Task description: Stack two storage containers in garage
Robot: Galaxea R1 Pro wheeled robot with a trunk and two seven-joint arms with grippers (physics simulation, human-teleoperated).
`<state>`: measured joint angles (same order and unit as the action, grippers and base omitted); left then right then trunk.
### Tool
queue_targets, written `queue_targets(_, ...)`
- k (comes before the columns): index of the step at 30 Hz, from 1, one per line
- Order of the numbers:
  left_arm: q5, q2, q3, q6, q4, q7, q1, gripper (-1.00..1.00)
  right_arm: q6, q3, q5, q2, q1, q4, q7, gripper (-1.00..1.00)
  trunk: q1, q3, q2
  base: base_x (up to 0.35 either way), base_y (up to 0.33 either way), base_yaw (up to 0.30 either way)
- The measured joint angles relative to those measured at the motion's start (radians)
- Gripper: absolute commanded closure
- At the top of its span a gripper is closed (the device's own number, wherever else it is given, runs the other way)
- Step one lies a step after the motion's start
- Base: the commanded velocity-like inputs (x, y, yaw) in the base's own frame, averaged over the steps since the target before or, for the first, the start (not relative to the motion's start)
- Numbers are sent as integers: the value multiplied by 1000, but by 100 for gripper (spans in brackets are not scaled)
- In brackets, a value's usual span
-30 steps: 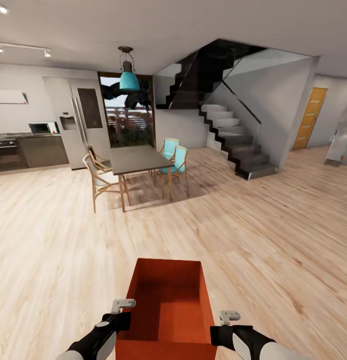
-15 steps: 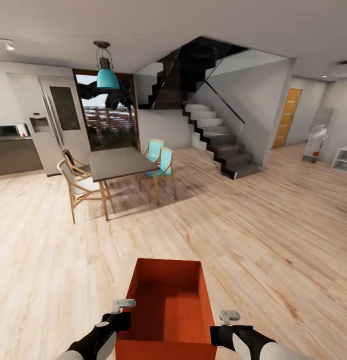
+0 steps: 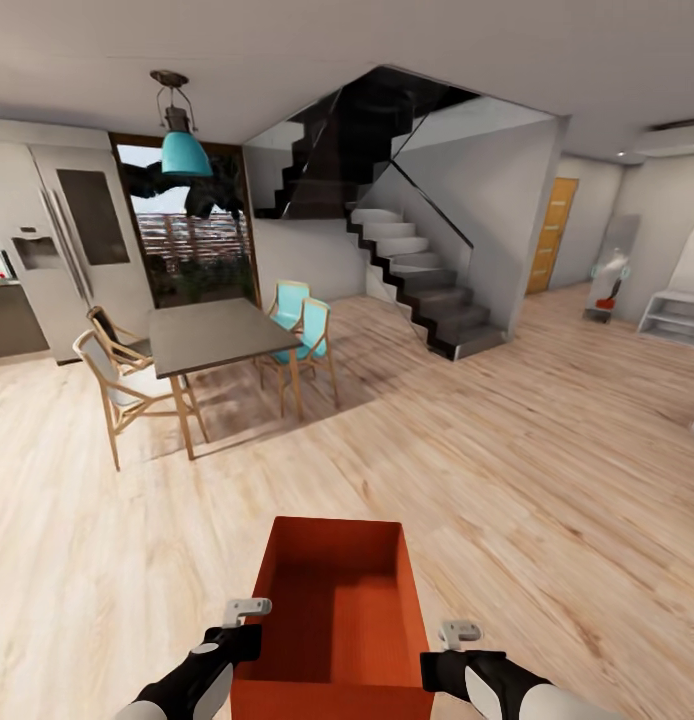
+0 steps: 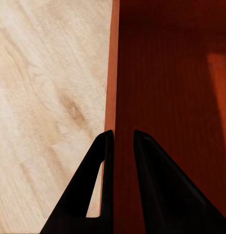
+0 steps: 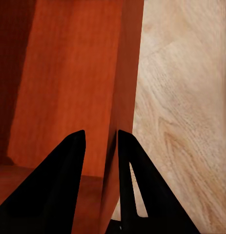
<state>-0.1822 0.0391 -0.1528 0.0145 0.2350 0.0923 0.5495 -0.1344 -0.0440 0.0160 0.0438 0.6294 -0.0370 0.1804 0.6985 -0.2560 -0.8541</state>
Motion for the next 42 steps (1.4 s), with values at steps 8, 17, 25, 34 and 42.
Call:
queue_targets(8, 0, 0, 0, 0, 0, 0, 0, 100, -1, 0, 0, 0, -1, -2, 0, 100, 0, 0, 0, 334, 75, -275)
queue_targets(17, 0, 0, 0, 0, 0, 0, 0, 100, 0, 0, 0, 0, 0, -1, 0, 100, 0, 0, 0, 334, 75, -88)
queue_targets(25, 0, 0, 0, 0, 0, 0, 0, 100, -1, 1, 0, 0, -1, -2, 0, 100, 0, 0, 0, 334, 75, -30)
queue_targets(34, 0, 0, 0, 0, 0, 0, 0, 100, -1, 0, -1, 0, -1, -2, 0, 100, 0, 0, 0, 333, 75, -245)
queue_targets(42, 0, 0, 0, 0, 0, 0, 0, 100, -1, 1, 0, 0, -1, -2, 0, 100, 0, 0, 0, 334, 75, -281)
